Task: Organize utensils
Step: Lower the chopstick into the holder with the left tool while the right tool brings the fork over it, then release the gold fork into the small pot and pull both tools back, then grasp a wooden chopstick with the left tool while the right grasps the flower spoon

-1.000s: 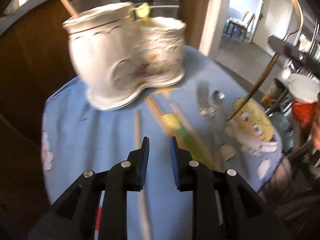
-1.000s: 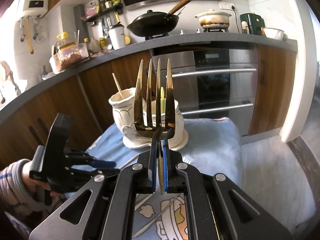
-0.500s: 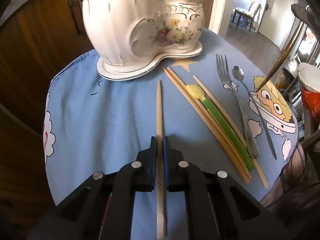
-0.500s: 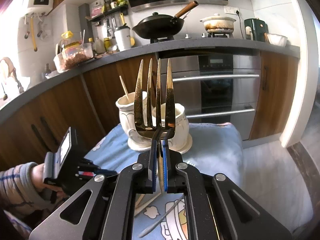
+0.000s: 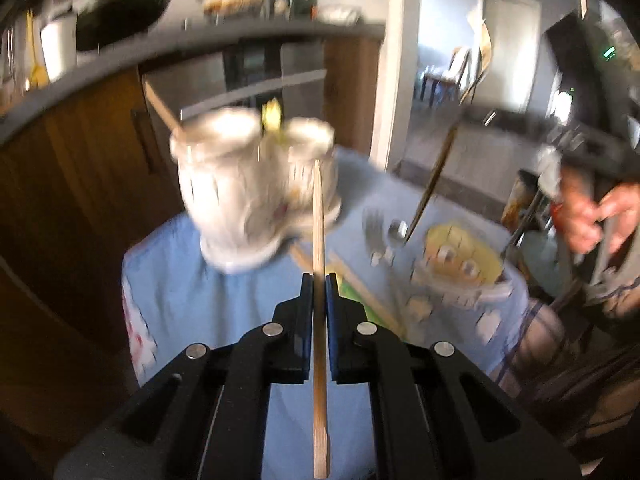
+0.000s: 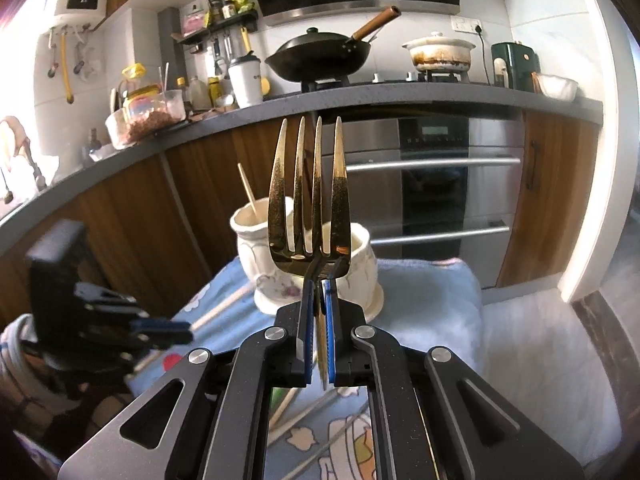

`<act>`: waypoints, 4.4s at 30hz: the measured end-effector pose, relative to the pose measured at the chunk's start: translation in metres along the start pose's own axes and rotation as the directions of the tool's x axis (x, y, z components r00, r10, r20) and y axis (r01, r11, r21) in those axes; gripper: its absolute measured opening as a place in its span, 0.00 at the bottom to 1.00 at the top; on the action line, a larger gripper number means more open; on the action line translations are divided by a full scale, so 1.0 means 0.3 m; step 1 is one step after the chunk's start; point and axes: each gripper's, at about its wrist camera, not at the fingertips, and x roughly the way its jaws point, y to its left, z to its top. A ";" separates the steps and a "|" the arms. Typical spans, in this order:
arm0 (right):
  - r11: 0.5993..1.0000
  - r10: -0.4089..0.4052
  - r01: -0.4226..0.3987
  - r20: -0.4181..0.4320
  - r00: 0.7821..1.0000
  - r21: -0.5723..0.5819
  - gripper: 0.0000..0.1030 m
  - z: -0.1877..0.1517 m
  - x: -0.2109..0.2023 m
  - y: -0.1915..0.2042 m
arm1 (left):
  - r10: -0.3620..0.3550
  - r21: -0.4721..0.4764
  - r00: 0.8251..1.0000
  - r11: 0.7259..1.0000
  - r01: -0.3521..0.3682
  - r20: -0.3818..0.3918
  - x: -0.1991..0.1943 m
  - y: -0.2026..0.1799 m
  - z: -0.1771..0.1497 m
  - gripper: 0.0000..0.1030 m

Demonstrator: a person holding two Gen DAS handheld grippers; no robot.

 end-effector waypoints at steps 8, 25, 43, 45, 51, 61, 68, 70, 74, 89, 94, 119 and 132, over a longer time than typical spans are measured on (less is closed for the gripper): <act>1.000 -0.001 0.000 0.067 0.998 0.012 0.06 0.170 0.053 -0.006 | 0.022 -0.095 0.953 0.995 0.007 0.302 -0.071 0.140 0.223 0.06; 0.997 -0.066 0.063 0.050 0.997 0.050 0.06 0.279 0.280 -0.068 | 0.104 -0.241 0.871 0.970 0.017 0.480 0.193 0.325 0.376 0.06; 0.989 -0.058 0.068 -0.084 0.995 0.132 0.06 0.181 0.457 -0.127 | 0.083 -0.164 0.938 0.986 -0.028 0.336 0.242 0.286 0.290 0.07; 0.988 -0.062 0.073 -0.083 0.995 0.133 0.06 0.184 0.458 -0.132 | 0.083 -0.162 0.939 0.986 -0.030 0.333 0.235 0.278 0.288 0.08; 0.984 -0.070 0.079 -0.065 0.995 0.157 0.20 0.170 0.449 -0.153 | 0.104 -0.153 0.933 0.987 -0.053 0.344 0.188 0.256 0.287 0.30; 0.979 -0.080 0.086 -0.037 0.996 0.185 0.56 0.120 0.360 -0.191 | 0.188 -0.113 0.915 0.981 -0.158 0.358 0.067 0.178 0.251 0.89; 0.976 -0.131 0.129 -0.004 0.991 0.175 0.93 0.041 0.218 -0.206 | 0.201 -0.156 0.919 0.975 -0.156 0.340 -0.001 0.168 0.177 0.95; 0.972 -0.156 0.156 -0.012 0.988 0.176 0.94 0.016 0.186 -0.211 | 0.208 -0.163 0.922 0.973 -0.162 0.325 -0.005 0.167 0.159 0.95; 0.968 -0.182 0.187 -0.045 0.982 0.168 0.95 -0.030 0.146 -0.216 | 0.197 -0.183 0.937 0.972 -0.148 0.289 -0.001 0.161 0.118 0.95; 0.957 -0.188 0.222 -0.184 0.965 0.189 0.95 -0.178 0.124 -0.195 | 0.130 -0.194 0.991 0.973 -0.125 0.015 0.161 0.078 -0.049 0.95; 0.957 -0.175 0.224 -0.247 0.953 0.185 0.95 -0.226 0.165 -0.165 | 0.142 -0.177 0.989 0.973 -0.149 -0.050 0.200 0.055 -0.065 0.95; 0.964 -0.164 0.223 -0.343 0.925 0.142 0.95 -0.306 0.217 -0.121 | 0.088 -0.184 0.971 0.974 -0.130 -0.222 0.339 -0.030 -0.150 0.81; 0.967 -0.151 0.212 -0.355 0.923 0.141 0.95 -0.316 0.213 -0.114 | 0.083 -0.177 0.964 0.975 -0.131 -0.253 0.384 -0.039 -0.164 0.64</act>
